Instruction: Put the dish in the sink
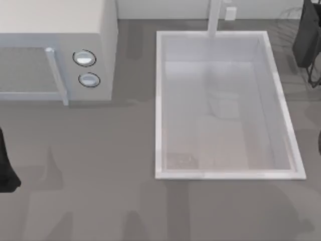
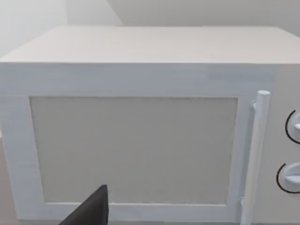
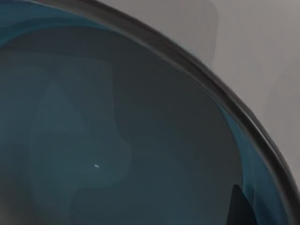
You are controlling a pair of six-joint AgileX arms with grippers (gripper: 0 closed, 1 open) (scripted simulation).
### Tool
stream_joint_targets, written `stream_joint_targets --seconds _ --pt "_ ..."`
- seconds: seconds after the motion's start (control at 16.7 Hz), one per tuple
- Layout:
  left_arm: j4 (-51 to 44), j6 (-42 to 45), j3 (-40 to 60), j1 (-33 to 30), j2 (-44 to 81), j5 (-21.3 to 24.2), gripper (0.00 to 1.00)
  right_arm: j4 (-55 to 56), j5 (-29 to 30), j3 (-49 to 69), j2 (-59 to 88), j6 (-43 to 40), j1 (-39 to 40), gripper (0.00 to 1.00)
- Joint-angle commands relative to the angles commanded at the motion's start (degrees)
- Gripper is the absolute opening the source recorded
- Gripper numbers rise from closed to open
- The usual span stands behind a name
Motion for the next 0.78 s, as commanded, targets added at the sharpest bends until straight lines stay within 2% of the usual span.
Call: stream_joint_targets --seconds 0.36,0.78 --pt "0.0 0.0 0.0 0.0 0.0 0.0 1.00 21.5 7.0 -2.9 3.9 1.0 7.8 0.00" --pt "0.0 0.0 0.0 0.0 0.0 0.0 1.00 61.1 18.9 -12.8 9.8 2.8 21.4 0.00"
